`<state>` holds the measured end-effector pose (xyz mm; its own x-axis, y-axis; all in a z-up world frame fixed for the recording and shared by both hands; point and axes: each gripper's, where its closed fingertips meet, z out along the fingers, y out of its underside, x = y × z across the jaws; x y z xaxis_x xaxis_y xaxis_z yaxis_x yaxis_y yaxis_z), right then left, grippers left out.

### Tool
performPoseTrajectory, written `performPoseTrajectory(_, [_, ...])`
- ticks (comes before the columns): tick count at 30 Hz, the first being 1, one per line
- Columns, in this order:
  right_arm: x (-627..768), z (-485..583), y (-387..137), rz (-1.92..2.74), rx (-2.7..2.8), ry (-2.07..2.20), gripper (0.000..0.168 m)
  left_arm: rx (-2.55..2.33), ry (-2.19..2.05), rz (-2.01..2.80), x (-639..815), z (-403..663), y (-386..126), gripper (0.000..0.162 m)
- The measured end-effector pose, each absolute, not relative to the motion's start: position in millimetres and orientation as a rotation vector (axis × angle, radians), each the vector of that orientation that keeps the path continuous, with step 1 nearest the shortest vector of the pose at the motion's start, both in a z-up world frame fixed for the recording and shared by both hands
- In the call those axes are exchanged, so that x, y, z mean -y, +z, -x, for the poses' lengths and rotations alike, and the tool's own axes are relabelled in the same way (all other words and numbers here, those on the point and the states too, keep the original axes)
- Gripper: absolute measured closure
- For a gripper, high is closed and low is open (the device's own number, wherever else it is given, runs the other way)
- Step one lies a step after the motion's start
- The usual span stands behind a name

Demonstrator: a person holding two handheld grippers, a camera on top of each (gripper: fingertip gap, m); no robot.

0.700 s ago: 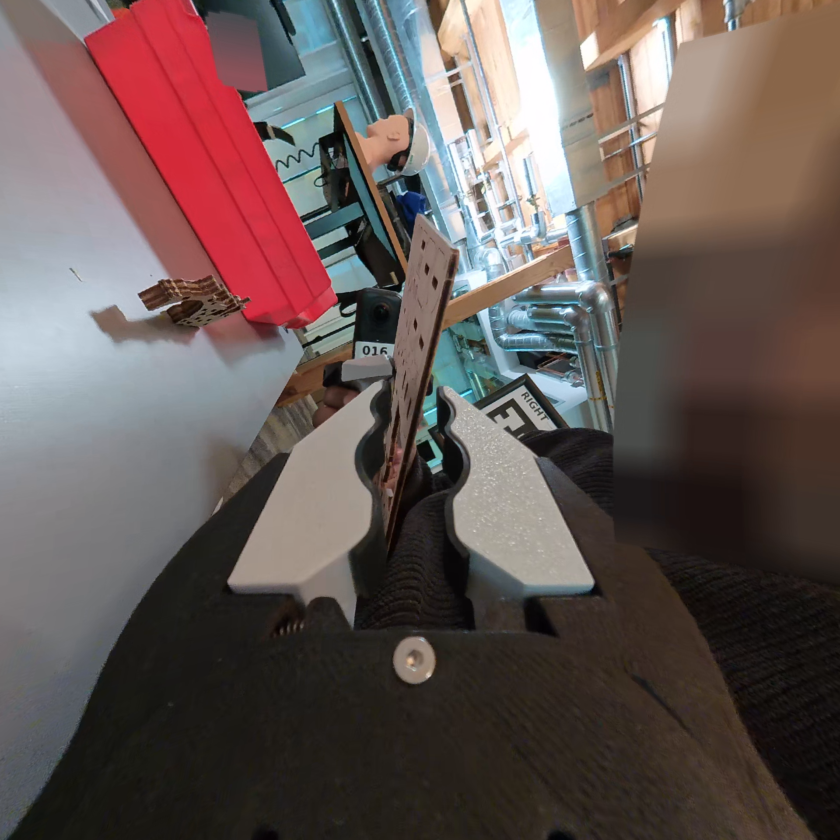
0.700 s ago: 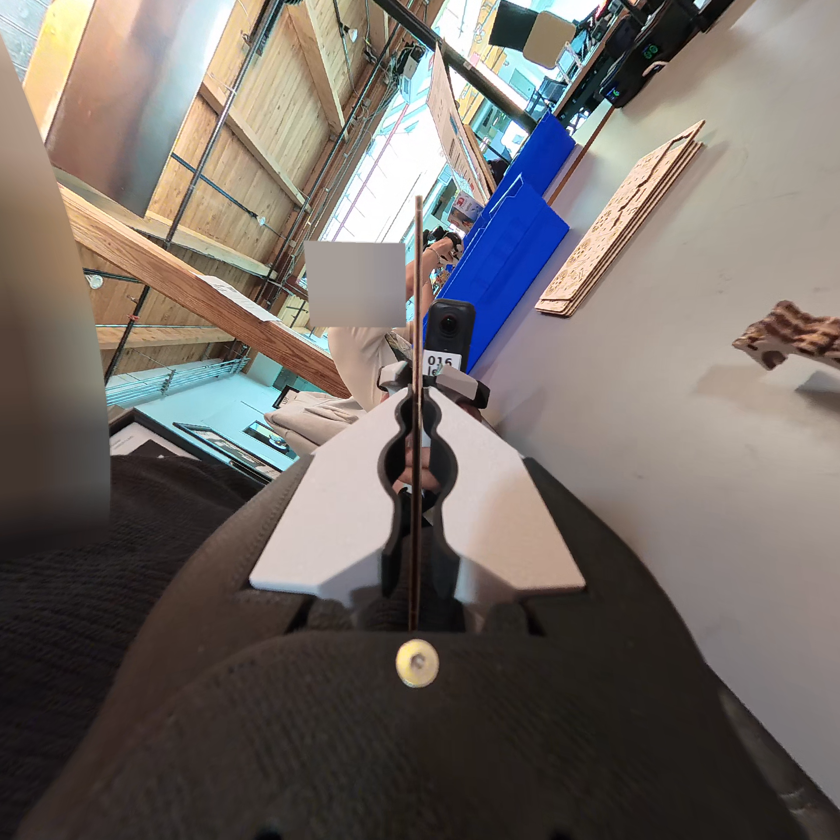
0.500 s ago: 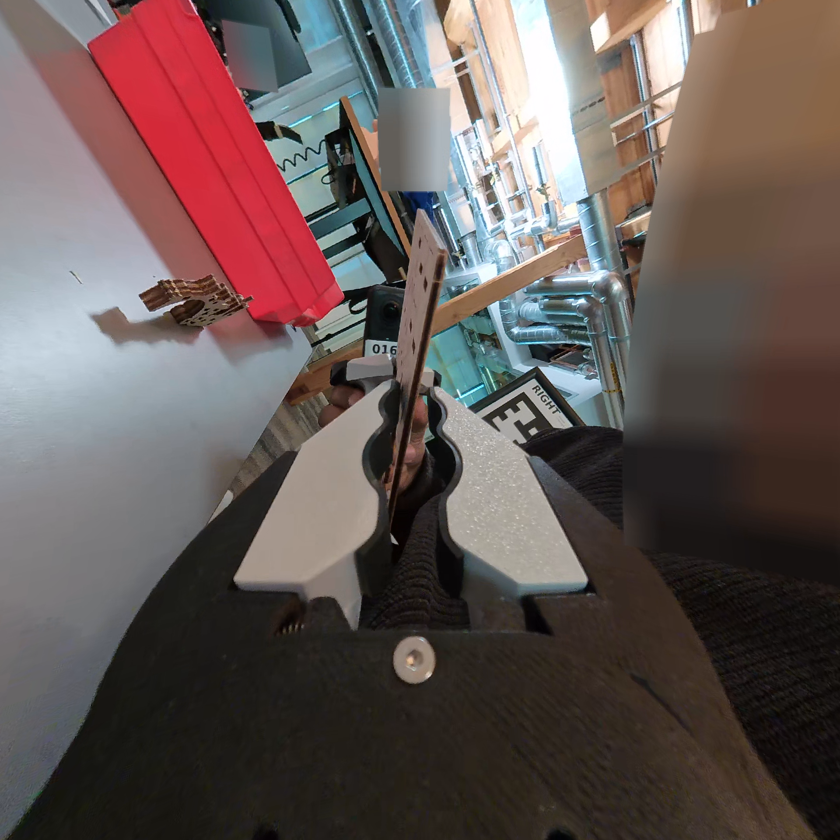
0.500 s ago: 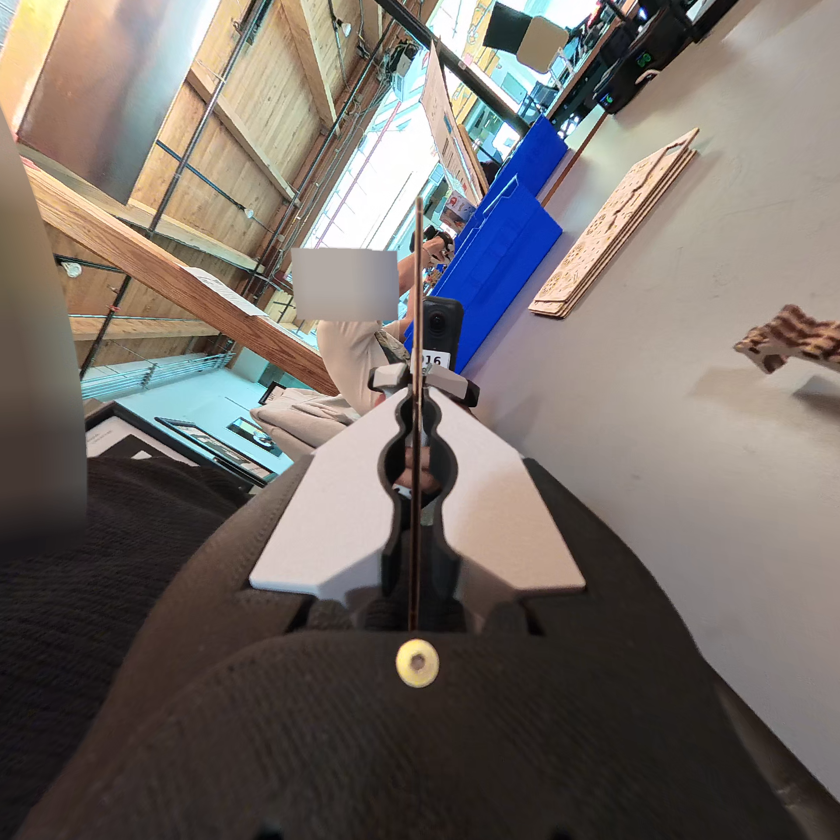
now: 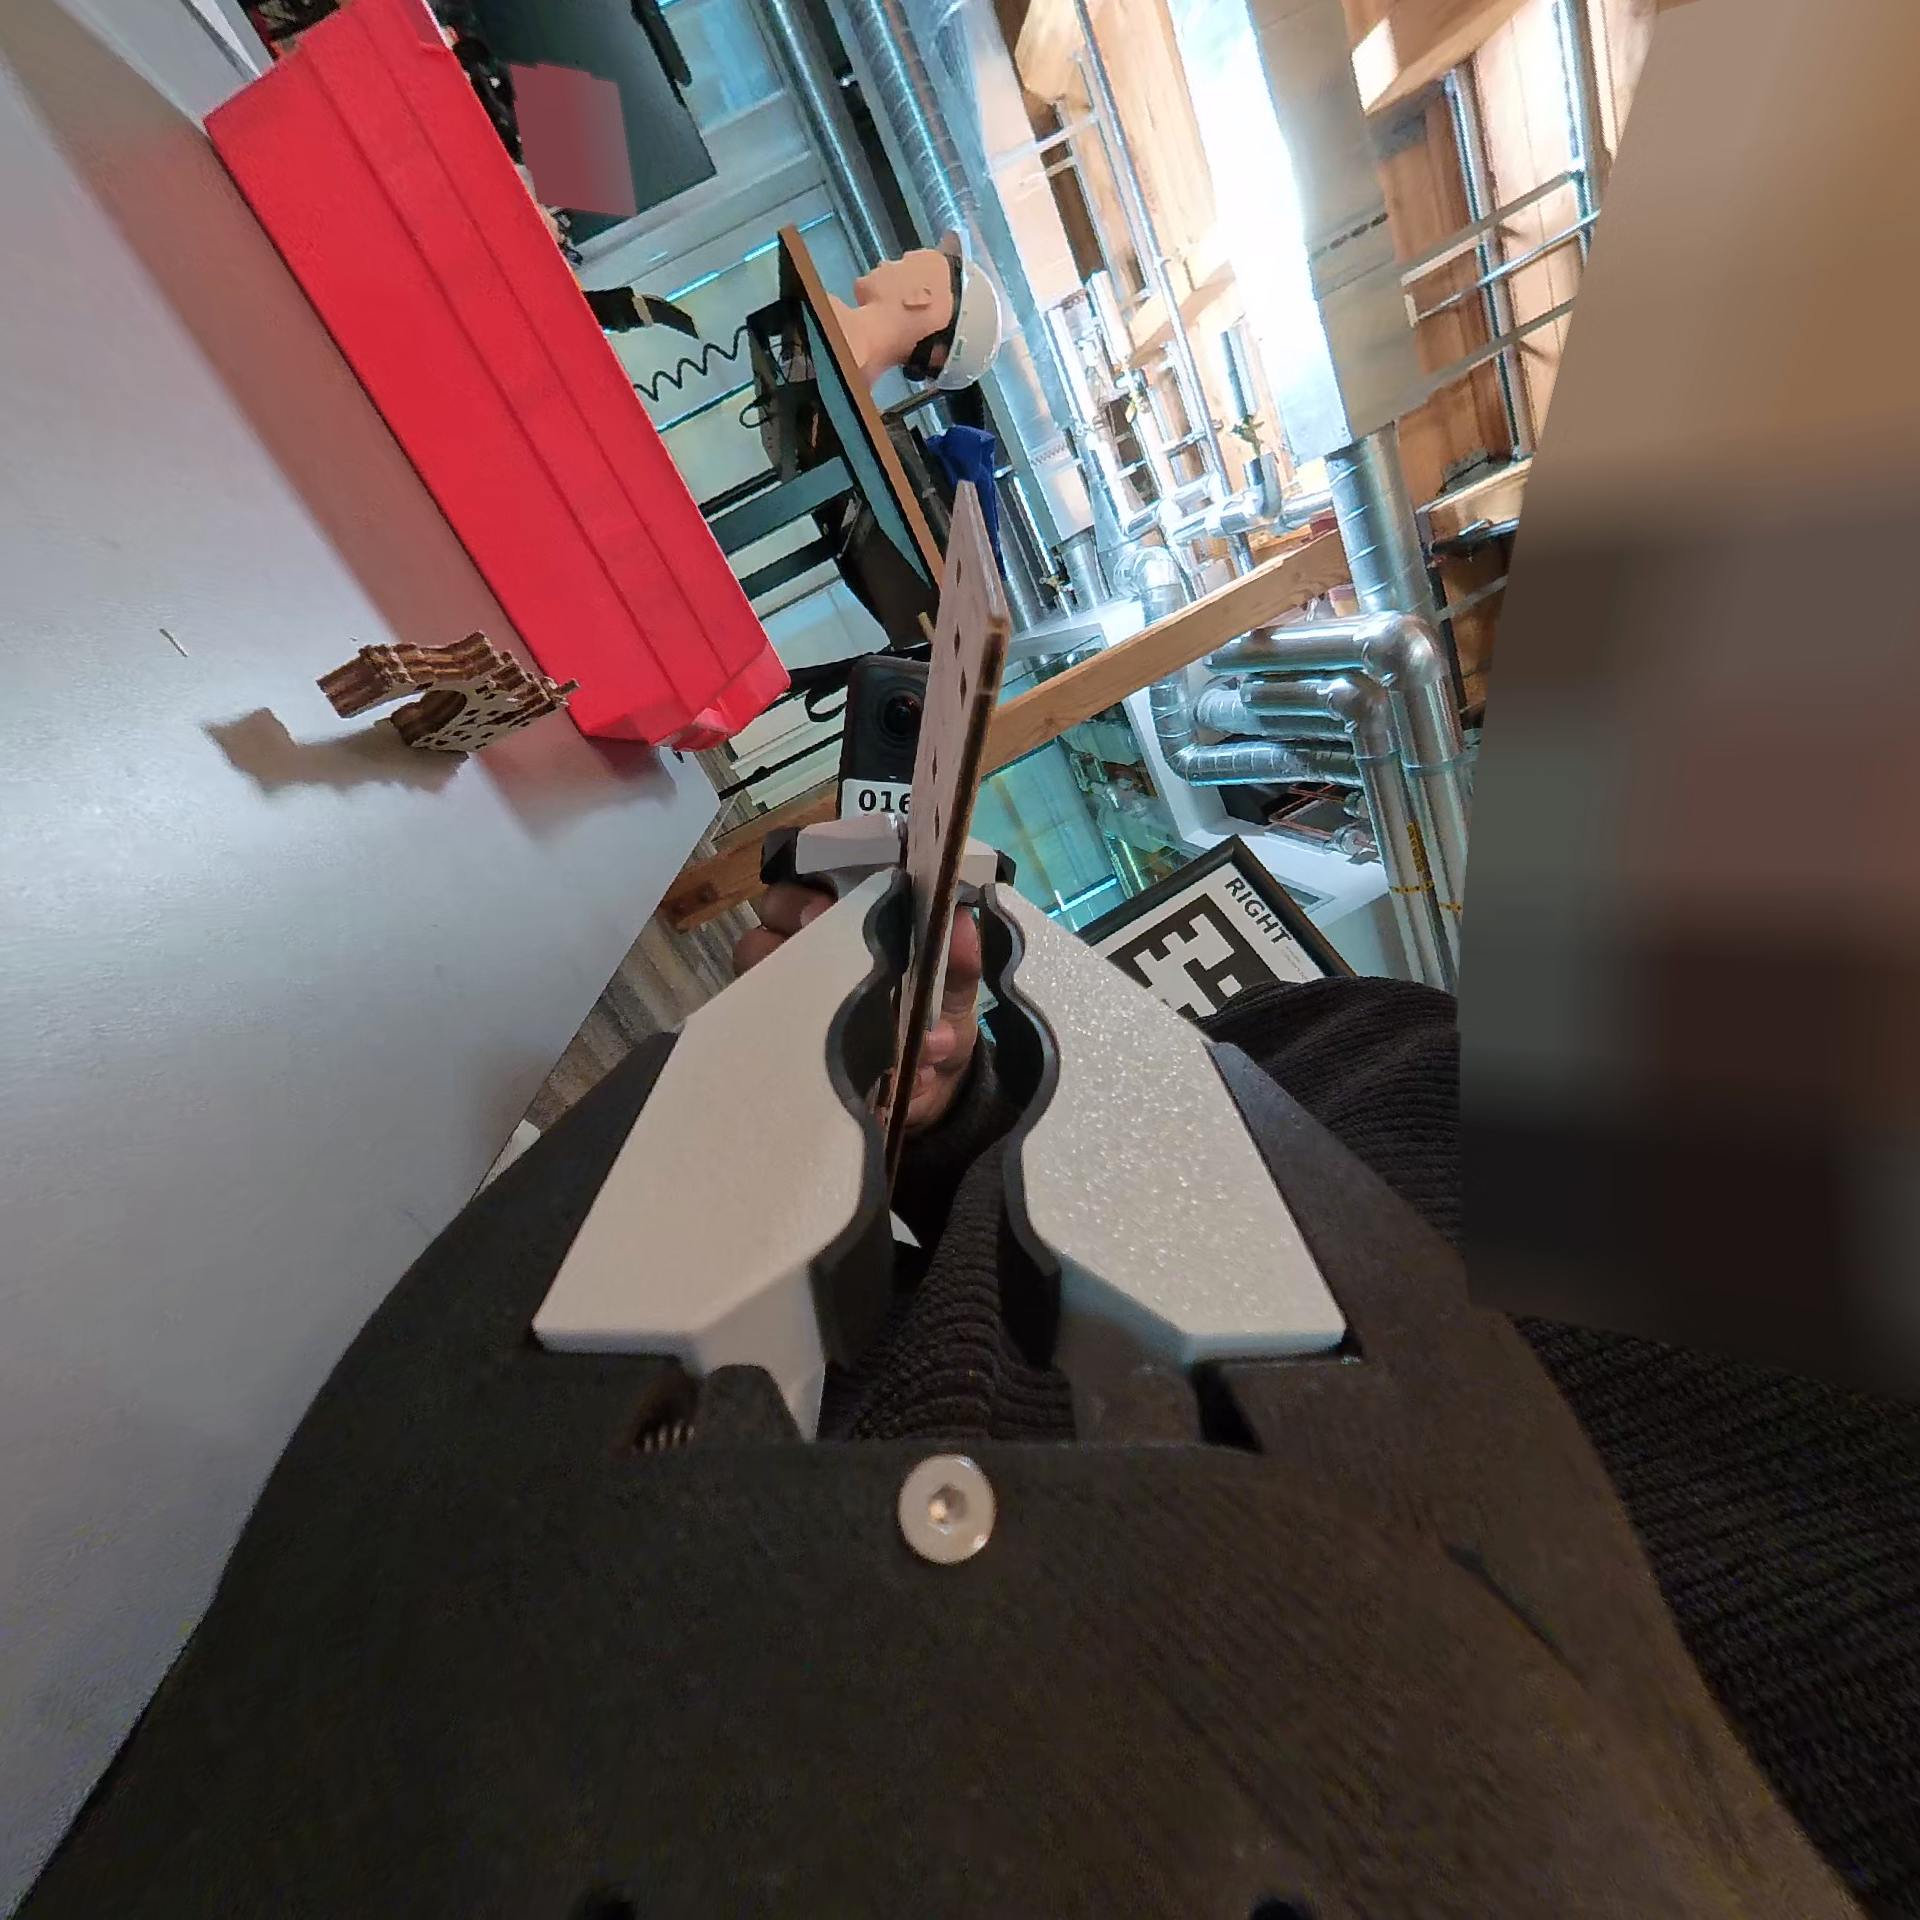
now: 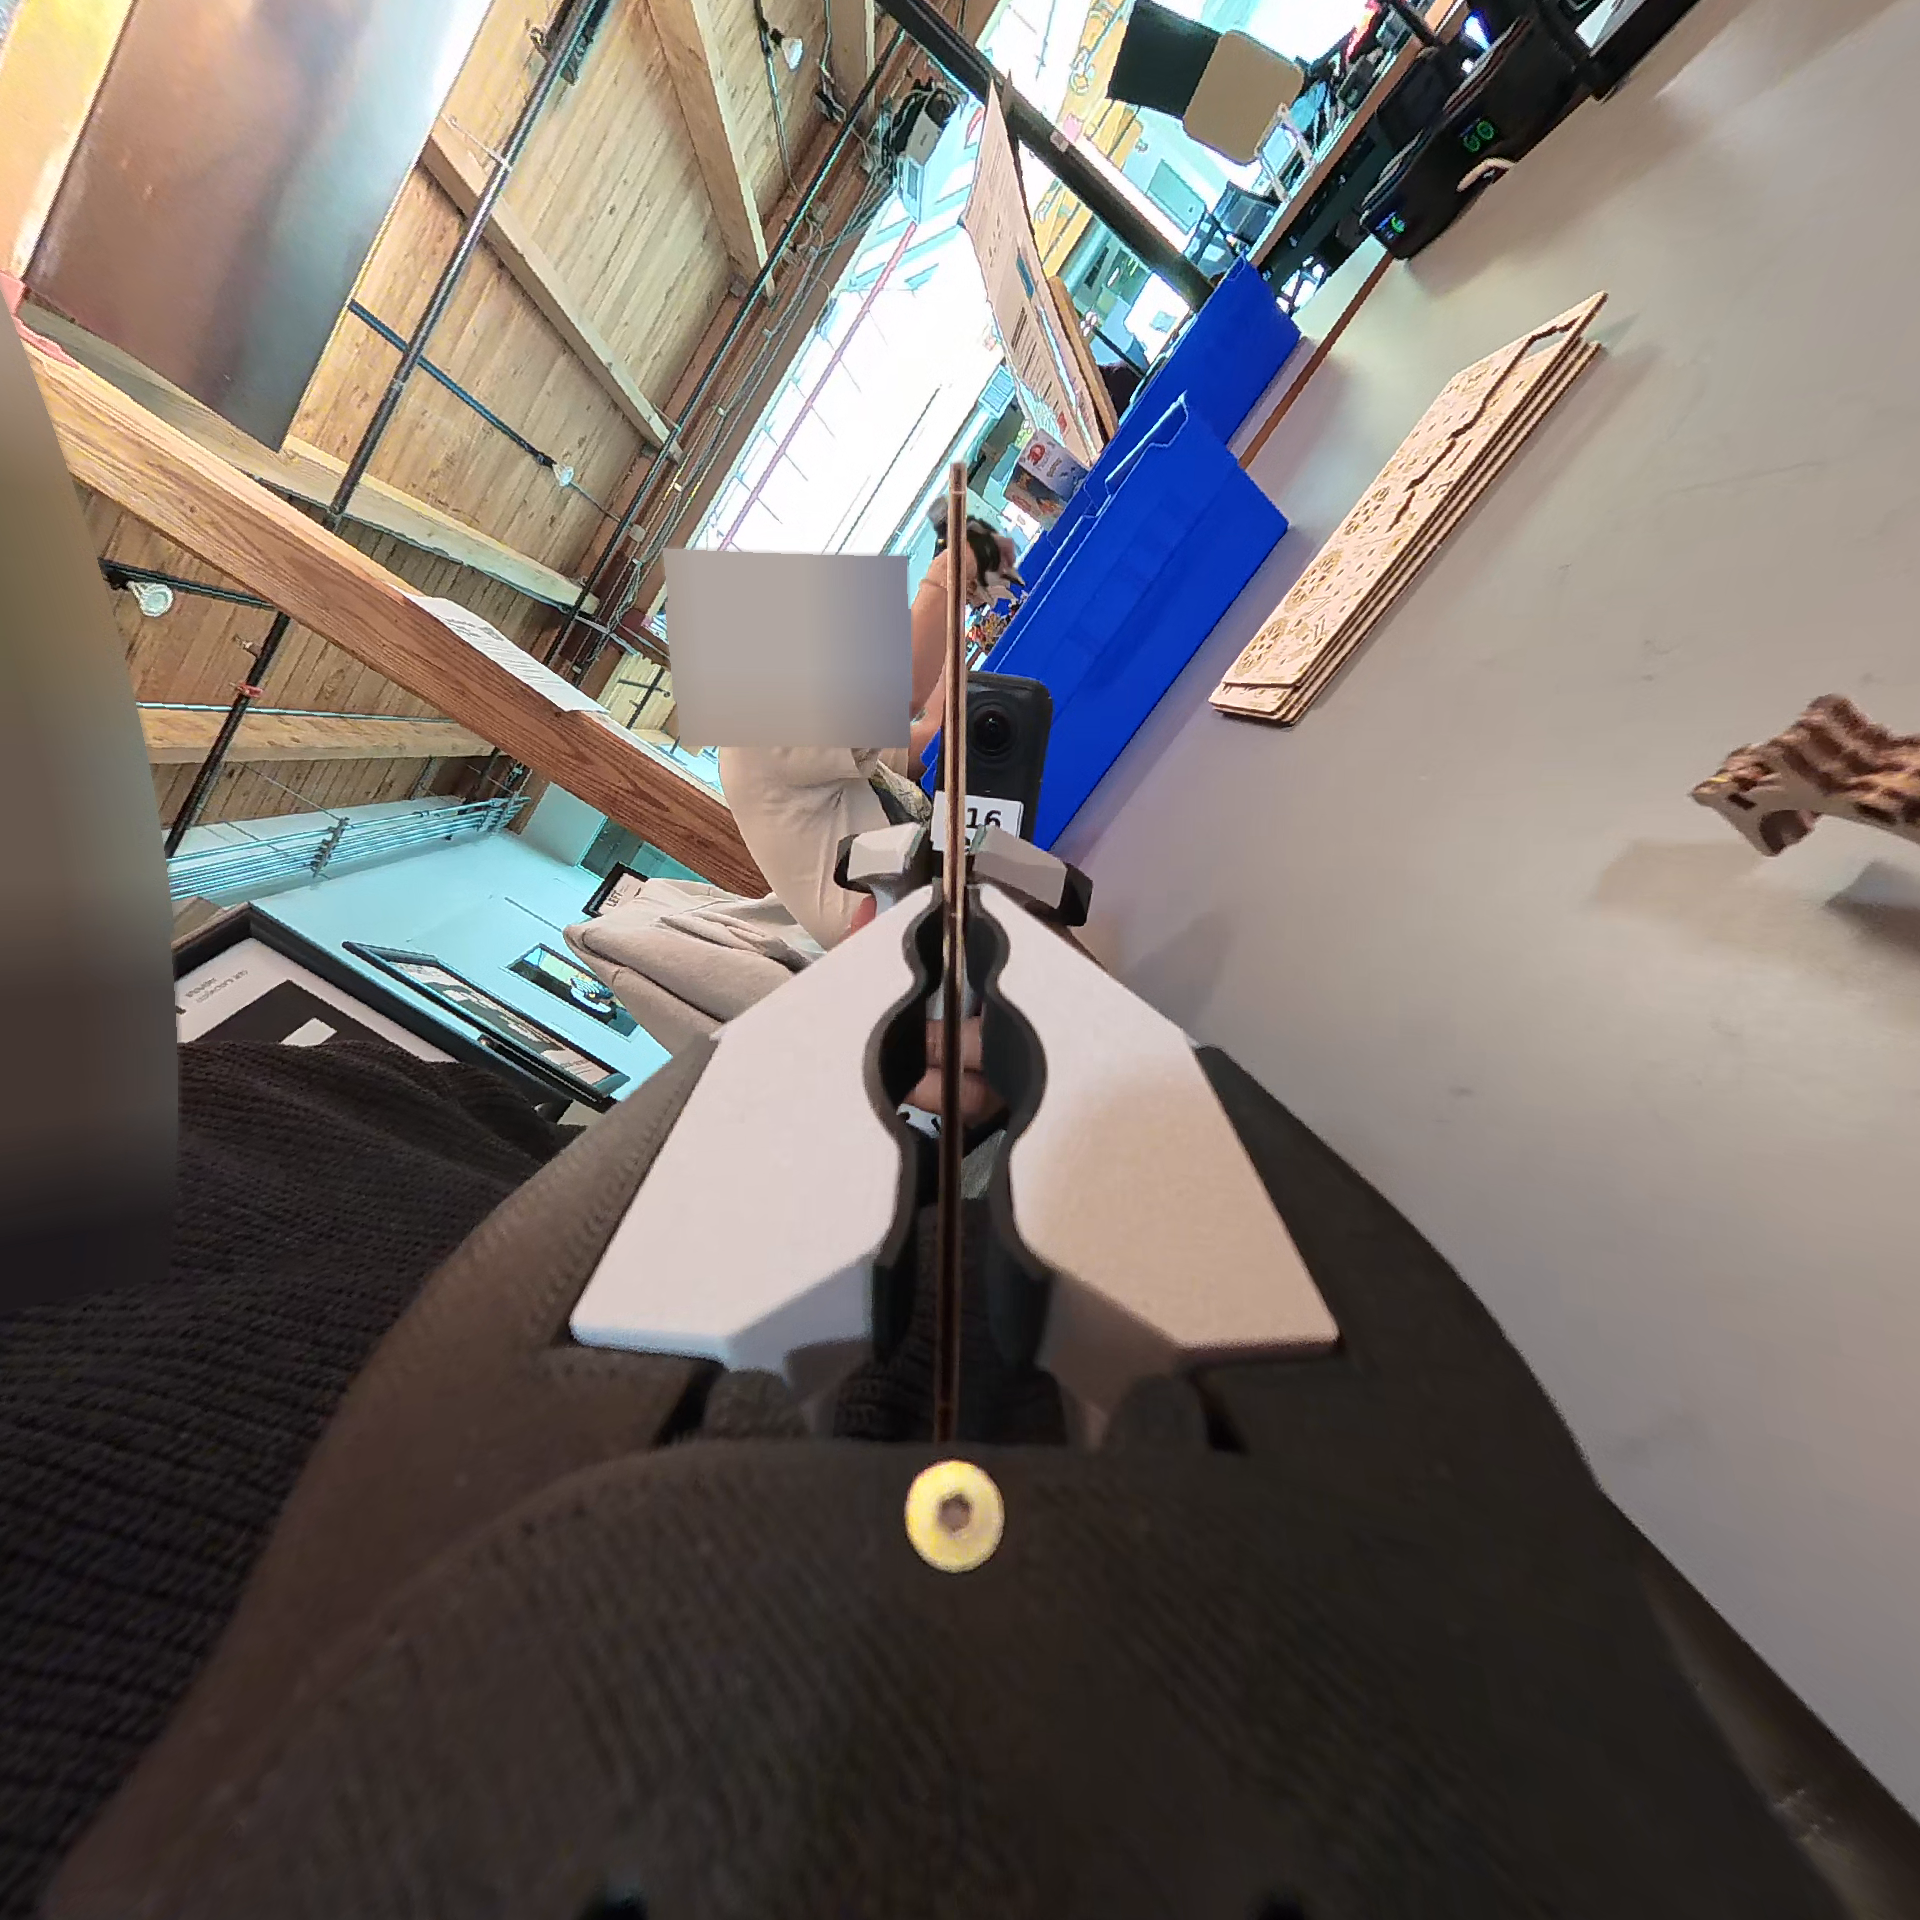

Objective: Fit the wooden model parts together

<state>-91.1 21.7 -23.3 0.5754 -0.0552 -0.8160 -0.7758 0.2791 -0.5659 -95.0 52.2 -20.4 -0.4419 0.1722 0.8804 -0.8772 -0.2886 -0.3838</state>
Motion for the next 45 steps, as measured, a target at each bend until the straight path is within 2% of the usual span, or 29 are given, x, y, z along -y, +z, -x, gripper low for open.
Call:
performPoseTrajectory(22, [-22, 91, -21, 1.220, -0.834, 0.539, 0.168, 1.190, 1.864, -1.000, -61, 86, -20, 0.159])
performPoseTrajectory(45, [-17, 85, -22, 1.187, -0.861, 0.551, 0.167, 1.193, 1.992, -1.056, -82, 70, -14, 0.156])
